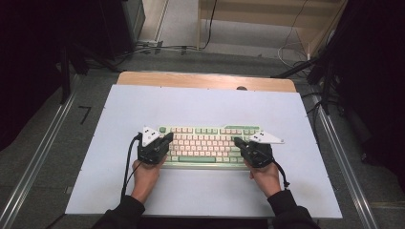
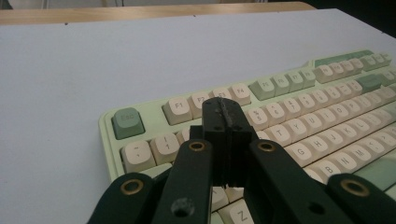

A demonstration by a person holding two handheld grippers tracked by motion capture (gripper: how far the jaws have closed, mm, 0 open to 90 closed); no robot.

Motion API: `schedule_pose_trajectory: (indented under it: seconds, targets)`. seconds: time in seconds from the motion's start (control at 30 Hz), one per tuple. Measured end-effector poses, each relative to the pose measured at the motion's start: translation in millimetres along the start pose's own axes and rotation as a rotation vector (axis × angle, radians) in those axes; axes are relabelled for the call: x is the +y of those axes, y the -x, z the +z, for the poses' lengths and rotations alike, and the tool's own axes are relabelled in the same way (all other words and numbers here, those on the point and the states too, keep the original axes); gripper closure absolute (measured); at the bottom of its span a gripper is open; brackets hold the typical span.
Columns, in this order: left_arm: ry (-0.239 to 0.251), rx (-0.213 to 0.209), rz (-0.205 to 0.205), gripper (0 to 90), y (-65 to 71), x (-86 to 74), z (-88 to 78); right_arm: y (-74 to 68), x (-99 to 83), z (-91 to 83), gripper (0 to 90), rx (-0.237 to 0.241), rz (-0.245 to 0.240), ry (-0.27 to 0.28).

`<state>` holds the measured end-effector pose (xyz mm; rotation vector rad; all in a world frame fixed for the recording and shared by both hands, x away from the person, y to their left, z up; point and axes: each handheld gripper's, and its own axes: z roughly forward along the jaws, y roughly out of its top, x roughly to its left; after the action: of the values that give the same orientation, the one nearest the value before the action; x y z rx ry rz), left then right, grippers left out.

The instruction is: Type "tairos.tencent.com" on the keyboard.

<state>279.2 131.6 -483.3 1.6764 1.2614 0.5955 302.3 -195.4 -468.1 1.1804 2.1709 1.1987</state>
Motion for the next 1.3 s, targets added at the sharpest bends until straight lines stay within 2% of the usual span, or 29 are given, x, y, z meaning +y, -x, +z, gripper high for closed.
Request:
schedule_pose_trajectory:
  seconds: [0.37,0.77,0.9,1.17,1.3]
  targets:
    - [-0.003,-0.016,0.003,90.0,4.0,1.6,2.4,-0.5,-0.9,0.4,87.6,0.006,-0.003,0.002]
    - [0.000,-0.038,0.038,90.0,9.1,2.1,4.9,-1.5,-2.4,2.3,87.6,0.012,-0.004,-0.006]
    - [-0.002,-0.057,0.039,90.0,11.5,3.5,6.8,-1.6,-2.5,2.6,87.6,0.016,-0.007,-0.005]
    - [-0.065,-0.084,0.034,90.0,15.5,2.8,19.0,-1.6,-2.5,2.9,87.5,0.016,-0.003,-0.007]
    - [-0.075,-0.089,0.033,90.0,17.8,2.9,23.4,-1.6,-2.6,3.0,87.5,0.016,0.000,-0.010]
